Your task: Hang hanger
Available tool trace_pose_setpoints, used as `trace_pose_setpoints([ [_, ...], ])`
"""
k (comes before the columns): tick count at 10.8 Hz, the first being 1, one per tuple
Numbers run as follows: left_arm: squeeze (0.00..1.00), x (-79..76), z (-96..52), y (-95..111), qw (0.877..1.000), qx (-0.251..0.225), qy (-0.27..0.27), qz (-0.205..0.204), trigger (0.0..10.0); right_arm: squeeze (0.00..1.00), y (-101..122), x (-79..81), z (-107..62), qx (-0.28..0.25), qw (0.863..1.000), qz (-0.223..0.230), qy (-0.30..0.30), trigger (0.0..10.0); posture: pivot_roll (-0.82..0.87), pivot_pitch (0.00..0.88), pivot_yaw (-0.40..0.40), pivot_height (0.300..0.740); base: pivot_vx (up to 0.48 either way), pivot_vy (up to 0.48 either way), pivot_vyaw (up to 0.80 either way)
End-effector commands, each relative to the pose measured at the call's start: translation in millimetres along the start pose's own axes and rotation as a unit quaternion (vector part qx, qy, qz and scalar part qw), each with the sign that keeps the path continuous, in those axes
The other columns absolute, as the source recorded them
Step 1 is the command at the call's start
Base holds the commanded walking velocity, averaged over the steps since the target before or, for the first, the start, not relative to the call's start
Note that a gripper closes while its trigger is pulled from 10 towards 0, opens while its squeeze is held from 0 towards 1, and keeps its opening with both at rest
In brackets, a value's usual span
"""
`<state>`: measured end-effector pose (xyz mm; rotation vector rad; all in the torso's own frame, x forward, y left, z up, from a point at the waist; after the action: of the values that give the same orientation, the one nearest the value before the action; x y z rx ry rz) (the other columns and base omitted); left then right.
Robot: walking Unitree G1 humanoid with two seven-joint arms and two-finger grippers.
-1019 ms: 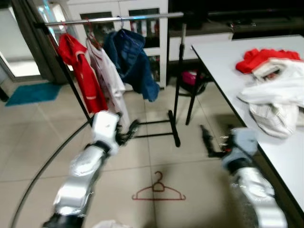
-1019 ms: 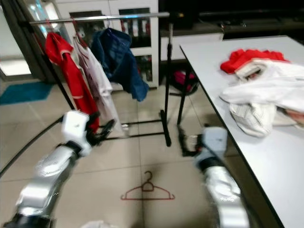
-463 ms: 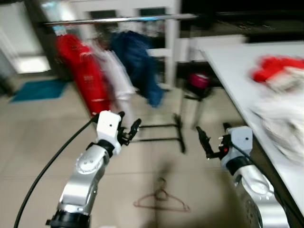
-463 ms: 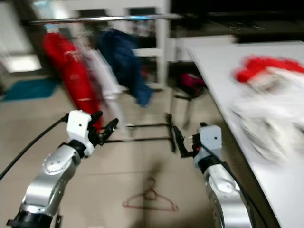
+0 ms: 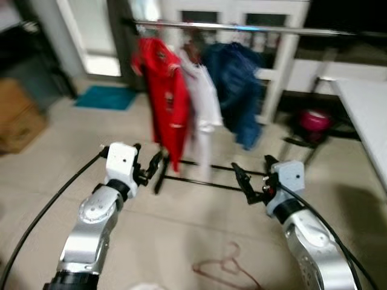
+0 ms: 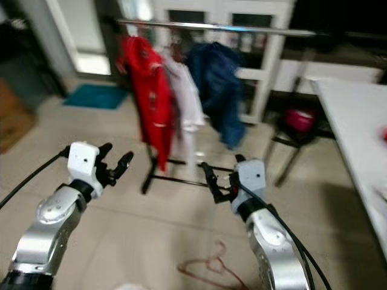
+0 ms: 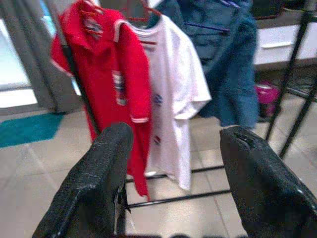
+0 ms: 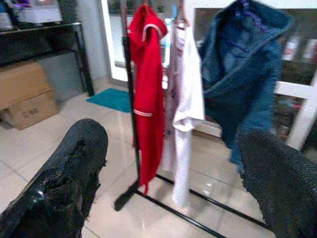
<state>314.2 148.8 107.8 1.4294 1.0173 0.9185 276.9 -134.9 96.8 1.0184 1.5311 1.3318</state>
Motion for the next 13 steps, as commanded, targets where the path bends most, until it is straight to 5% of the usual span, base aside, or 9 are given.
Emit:
trace_pose_setpoints([
  [1, 0.00, -6.5, 2.2, 1.9, 1.000, -0.002, -0.014, 0.005, 10.0, 0.00, 5.1, -2.0, -1.5, -0.011, 1.000, -0.001, -0.001, 10.0, -0.06, 0.000, 0.061, 0.740, 0.379, 0.000, 0.80],
  [7, 0.00, -7.7, 0.4, 1.8, 1.000, 0.001, -0.022, 0.011, 10.0, 0.00, 9.2, -1.7, -4.4, -0.020, 1.000, 0.010, -0.002, 10.0, -0.05, 0.000, 0.060, 0.740, 0.377, 0.000, 0.74],
  [13, 0.00, -9.8, 0.2, 1.3, 0.999, 0.004, -0.030, 0.016, 10.0, 0.00, 3.9, -2.8, -2.5, -0.009, 0.999, 0.041, -0.013, 10.0, -0.05, 0.000, 0.060, 0.740, 0.381, 0.000, 0.00],
])
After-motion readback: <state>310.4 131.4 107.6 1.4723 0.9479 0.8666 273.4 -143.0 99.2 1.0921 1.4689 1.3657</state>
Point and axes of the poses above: a point about 5 cm out from each wrist's last joint towards the gripper, its own z axis pointing out of the wrist towards the gripper, its own y axis along the axis of the wrist's last joint, x = y × z, the point moved 4 cm from there along z, pointing out of the wrist towards the gripper, and after that the axes turned 5 degrees about -z, right-handed, at the moved point
